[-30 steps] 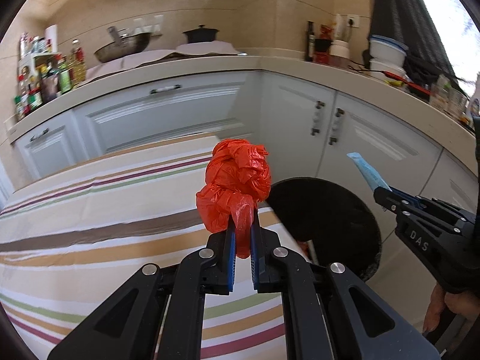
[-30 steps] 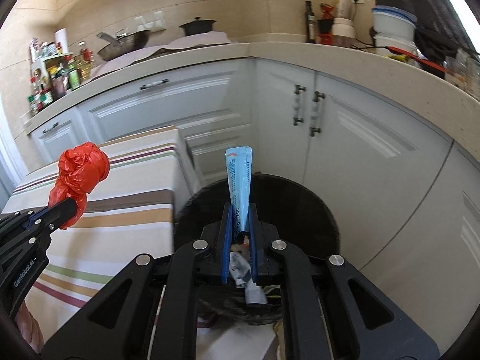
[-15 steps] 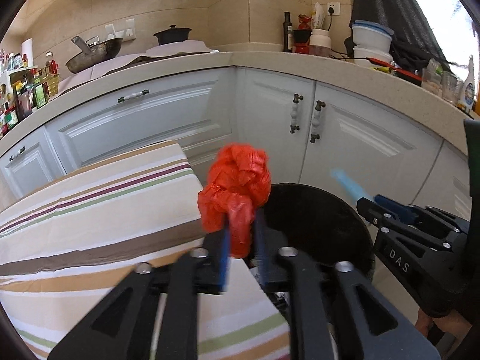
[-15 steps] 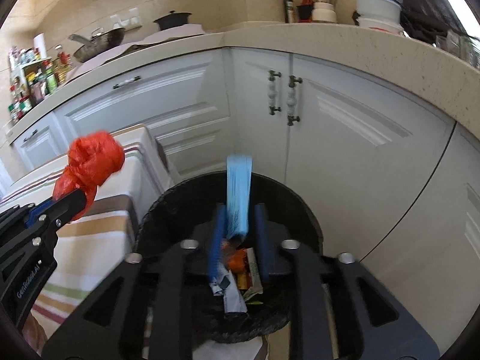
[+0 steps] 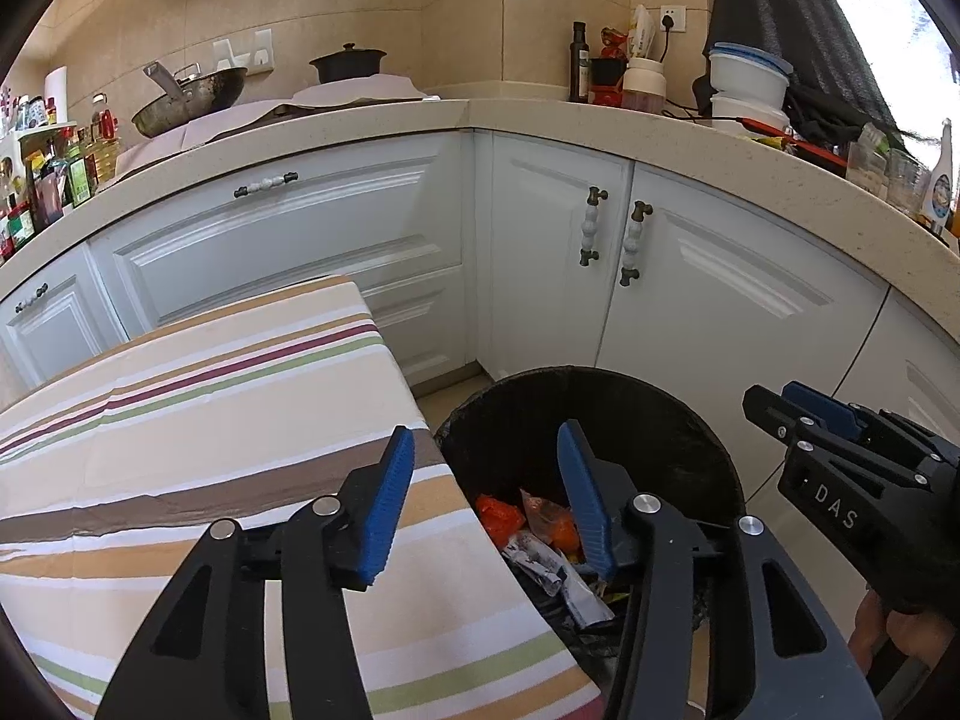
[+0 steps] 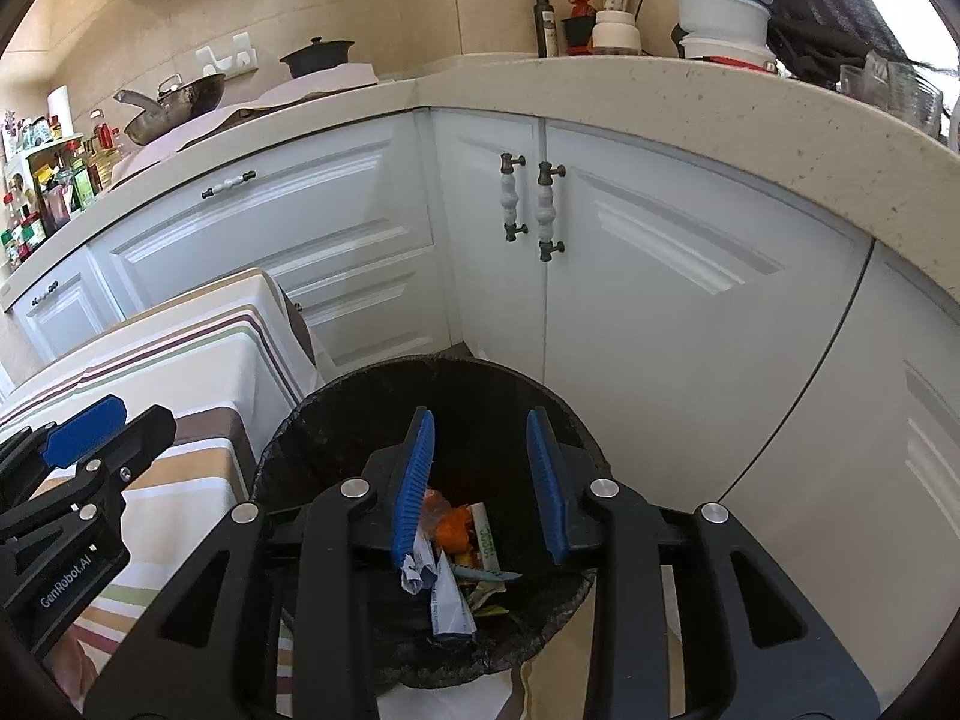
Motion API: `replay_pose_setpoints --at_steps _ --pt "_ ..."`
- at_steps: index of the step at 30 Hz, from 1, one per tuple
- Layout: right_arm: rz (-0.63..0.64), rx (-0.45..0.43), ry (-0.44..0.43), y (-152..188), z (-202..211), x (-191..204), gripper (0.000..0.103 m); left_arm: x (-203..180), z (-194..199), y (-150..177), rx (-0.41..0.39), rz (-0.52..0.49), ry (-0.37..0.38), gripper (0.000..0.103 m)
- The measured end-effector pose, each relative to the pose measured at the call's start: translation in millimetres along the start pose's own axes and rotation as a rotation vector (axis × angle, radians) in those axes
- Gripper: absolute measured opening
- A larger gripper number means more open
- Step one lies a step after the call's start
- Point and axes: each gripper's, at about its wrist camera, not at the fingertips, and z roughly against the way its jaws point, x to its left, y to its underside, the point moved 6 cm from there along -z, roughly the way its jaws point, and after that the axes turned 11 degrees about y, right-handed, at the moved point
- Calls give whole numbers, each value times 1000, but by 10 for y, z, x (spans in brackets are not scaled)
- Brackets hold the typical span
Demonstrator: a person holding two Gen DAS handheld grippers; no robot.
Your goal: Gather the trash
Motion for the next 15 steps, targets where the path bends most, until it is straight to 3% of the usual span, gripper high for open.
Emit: replay_pose_setpoints --at_steps 4,15 --pt "2 -14 2 10 116 6 42 -10 99 -6 -12 0 -3 55" --pt "11 -60 -3 18 471 33 43 -16 411 -27 -56 5 -20 72"
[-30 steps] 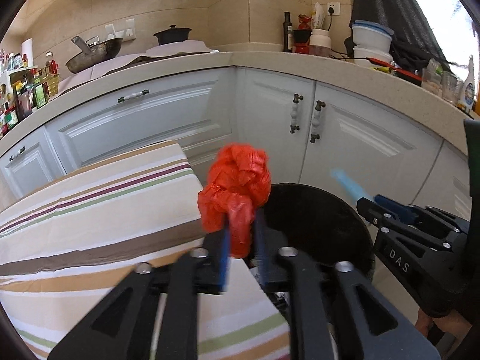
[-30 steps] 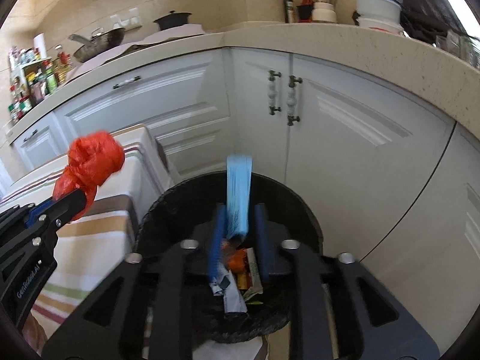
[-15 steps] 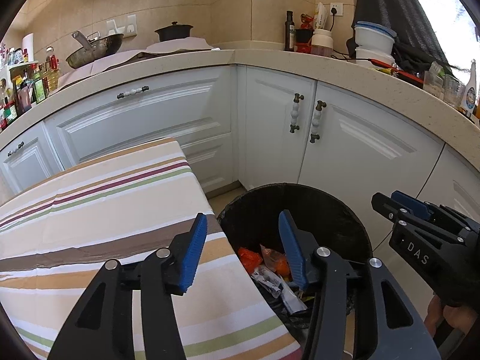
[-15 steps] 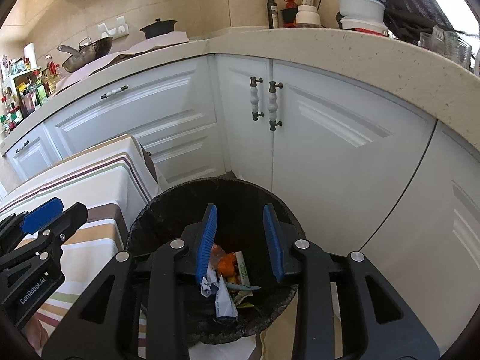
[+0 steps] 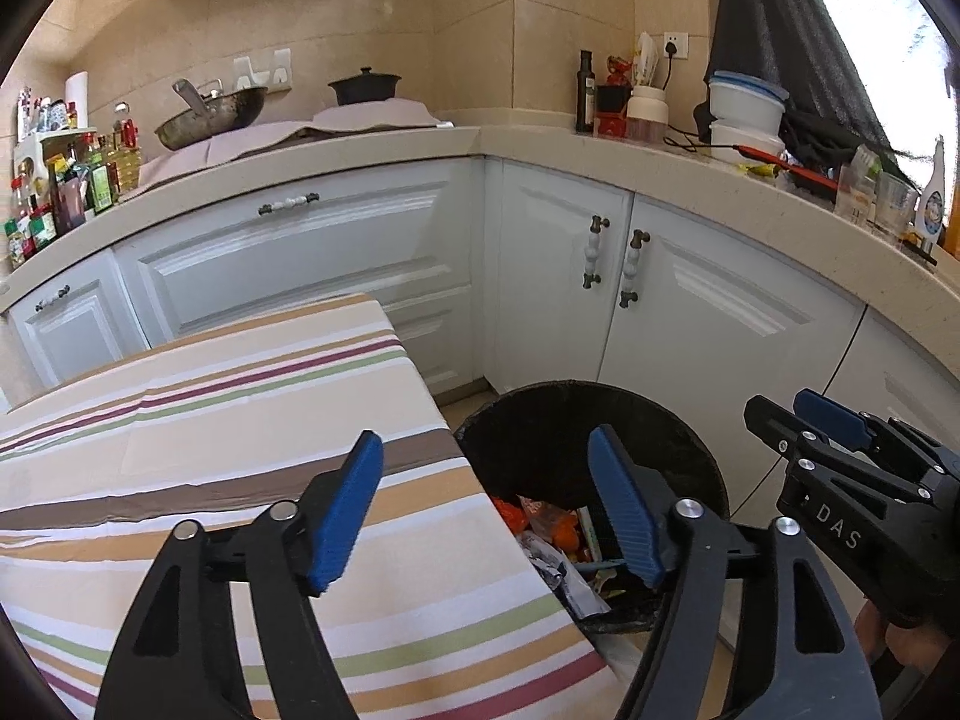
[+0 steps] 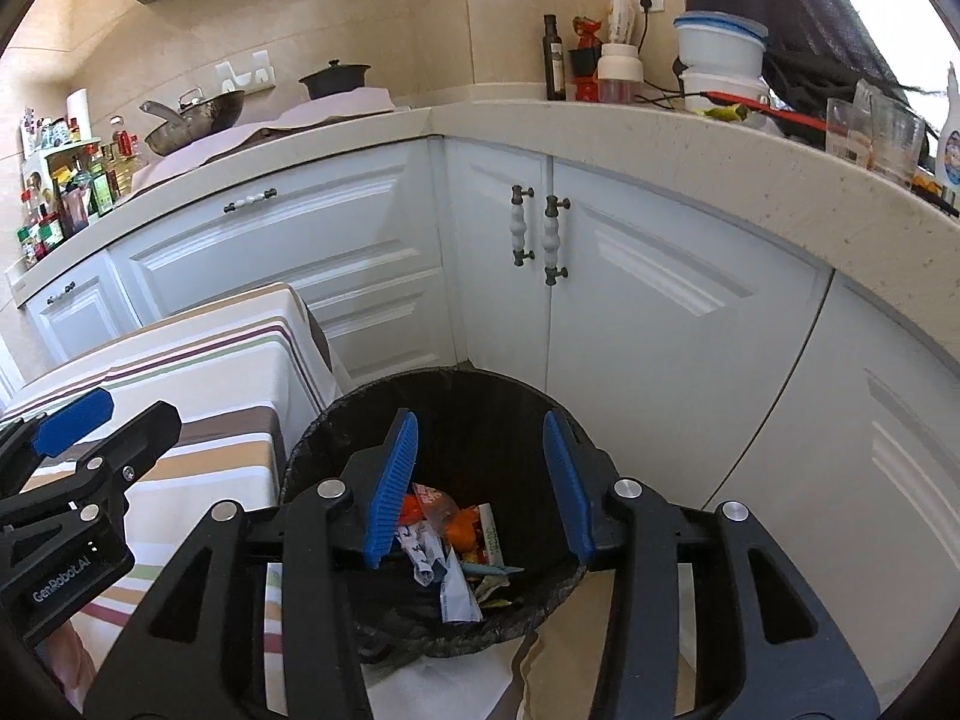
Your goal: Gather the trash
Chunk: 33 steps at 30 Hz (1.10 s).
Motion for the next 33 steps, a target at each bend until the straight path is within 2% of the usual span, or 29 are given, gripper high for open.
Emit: replay_pose_setpoints --at_steps 6,18,33 --pt "-1 -22 6 13 183 -14 50 28 196 -4 -28 6 -16 78" --pt "9 -48 23 104 471 -60 58 66 493 39 -85 -26 -54 81" --pt "2 -86 38 93 654 -129 60 70 658 67 -116 -35 -61 83"
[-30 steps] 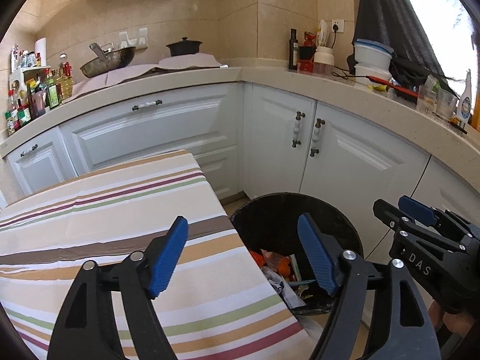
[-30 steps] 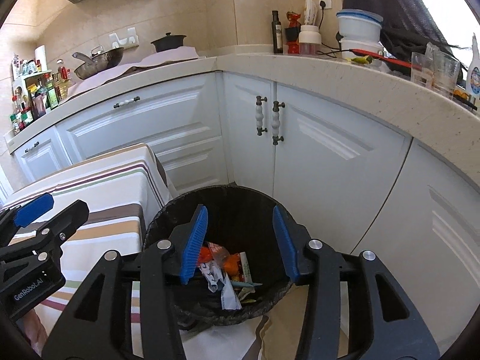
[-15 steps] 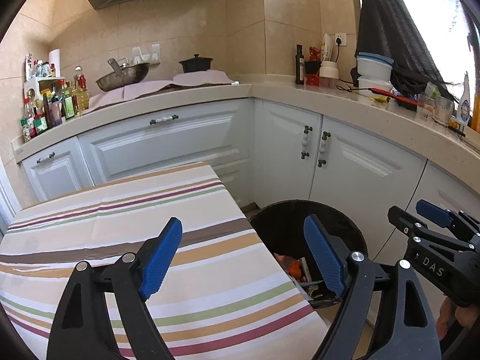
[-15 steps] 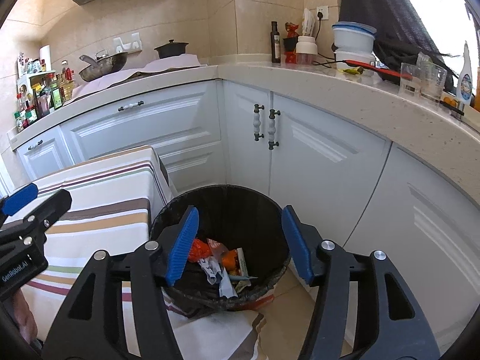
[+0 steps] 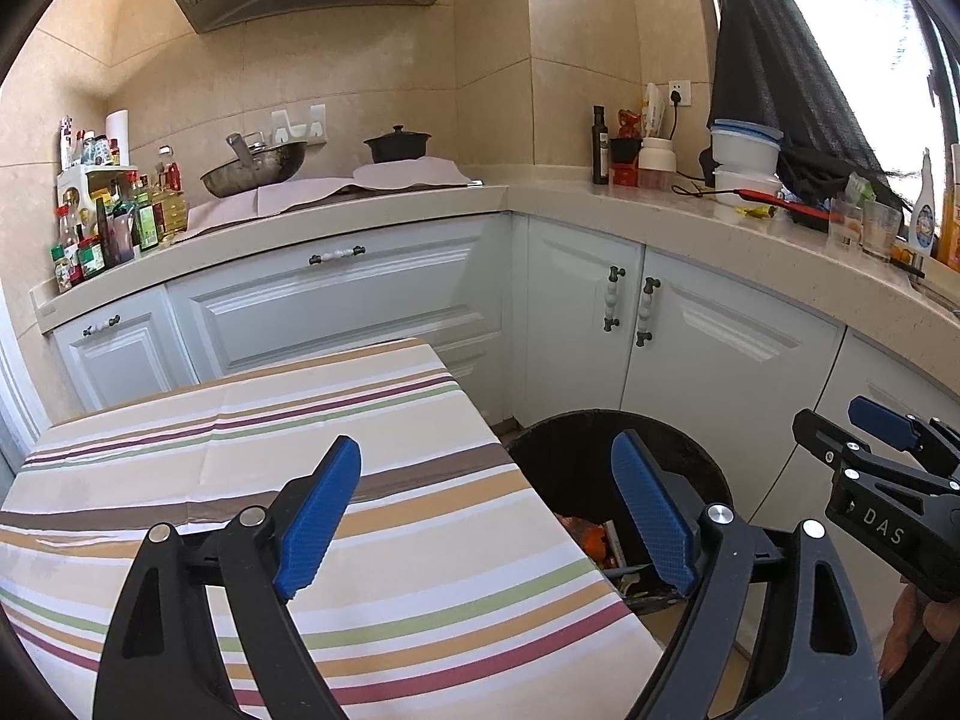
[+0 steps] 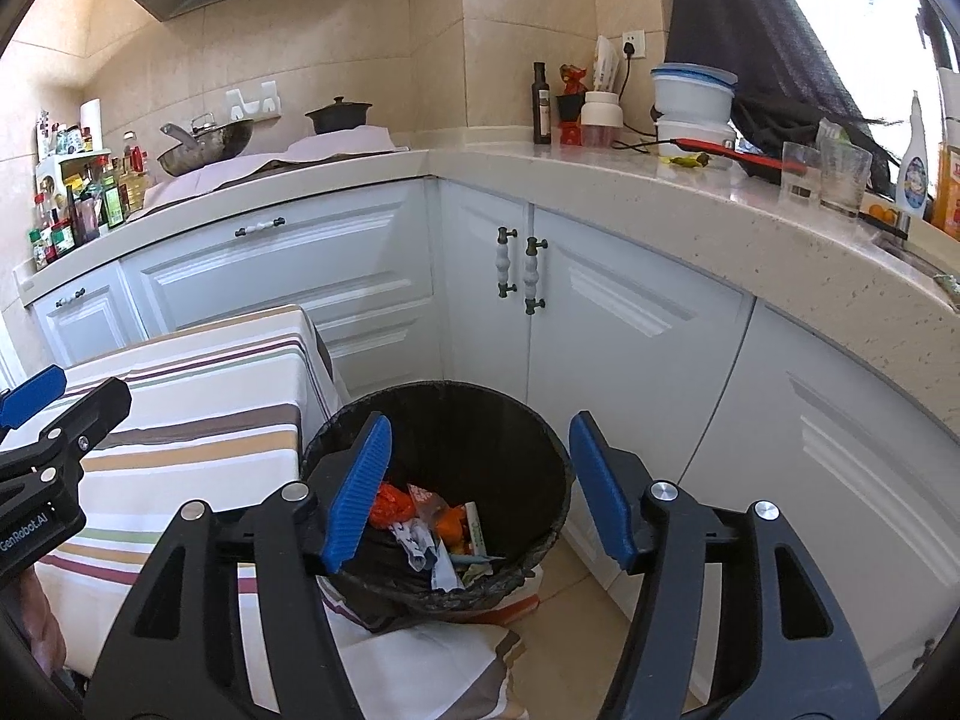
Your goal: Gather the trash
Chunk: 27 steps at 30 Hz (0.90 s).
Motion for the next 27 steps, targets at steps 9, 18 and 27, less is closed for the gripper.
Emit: replay_pose_setpoints --at_steps 9,18,27 --pt "2 -5 3 -2 10 9 60 0 22 1 1 9 2 83" --pt "2 -5 5 -2 16 -4 60 1 34 9 2 10 5 83" --pt "2 -6 4 -5 12 -12 60 4 33 16 4 11 6 83"
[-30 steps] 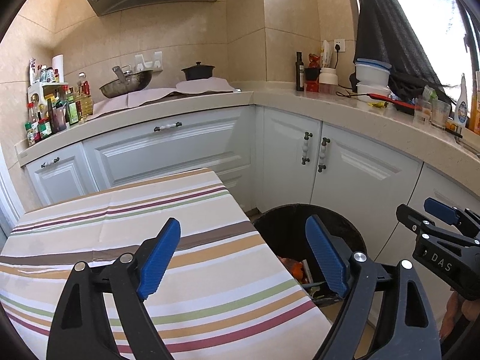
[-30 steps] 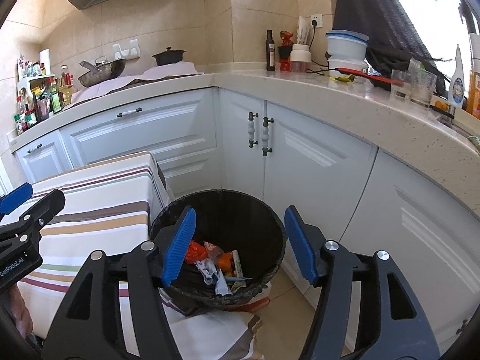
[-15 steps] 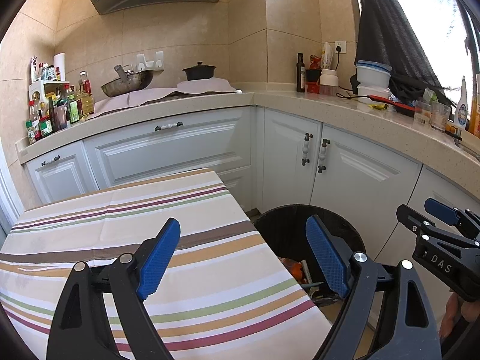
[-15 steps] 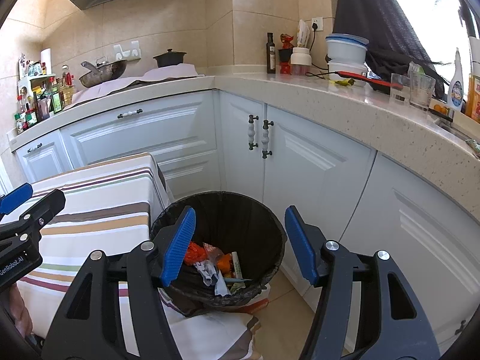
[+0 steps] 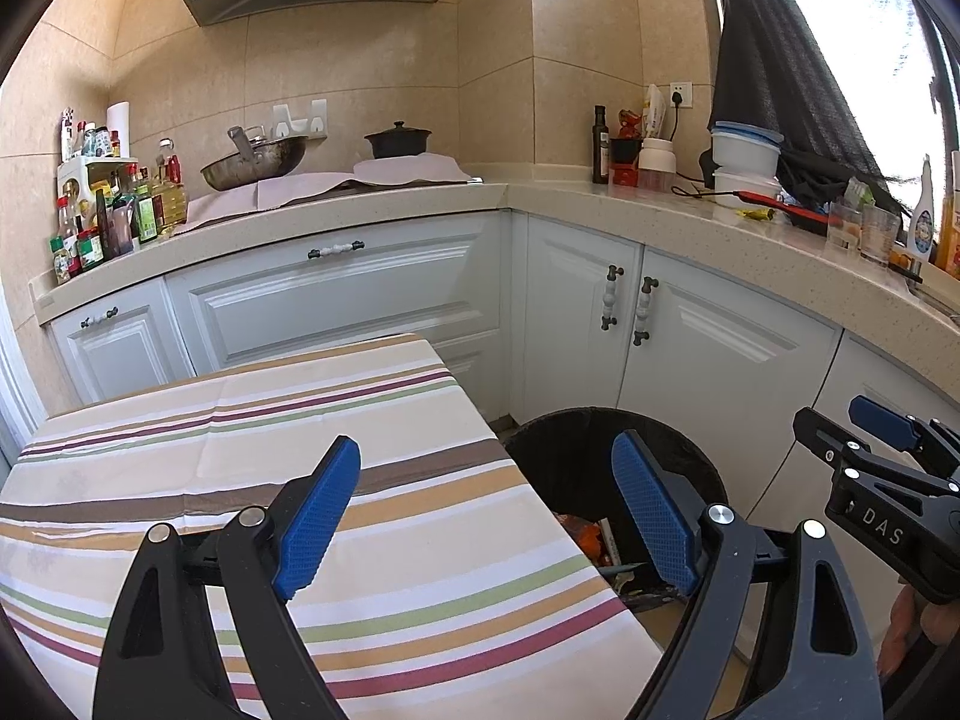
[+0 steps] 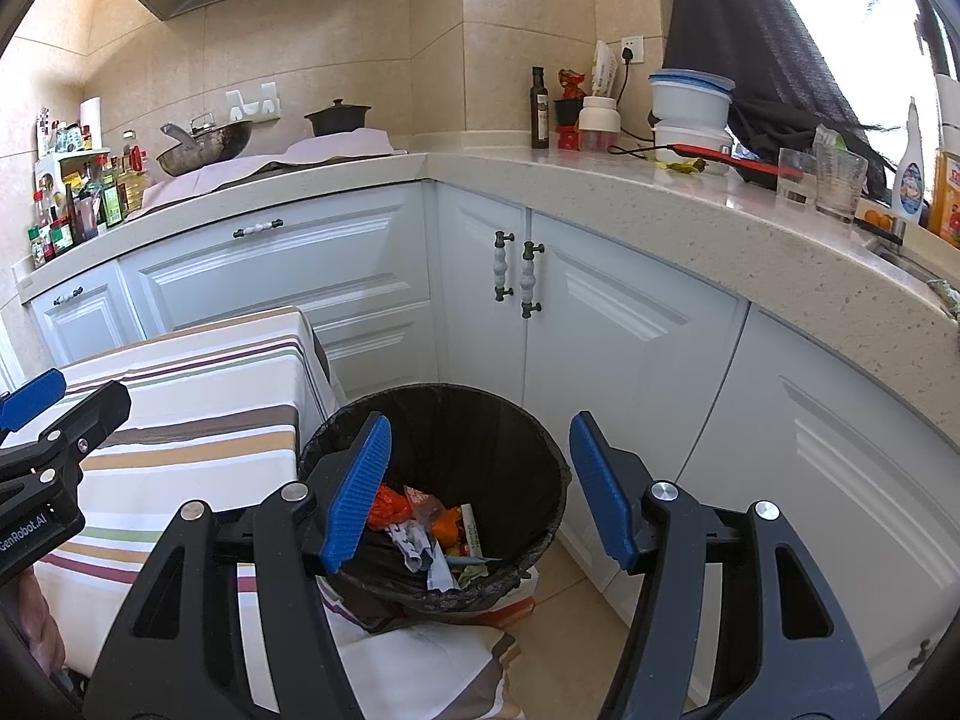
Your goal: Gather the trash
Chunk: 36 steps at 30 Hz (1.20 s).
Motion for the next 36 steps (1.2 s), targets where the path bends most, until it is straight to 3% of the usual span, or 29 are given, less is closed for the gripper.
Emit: replay_pose_setpoints --at_steps 36 --pt "10 11 -2 30 -19 -38 61 -69 -61 -3 5 25 10 85"
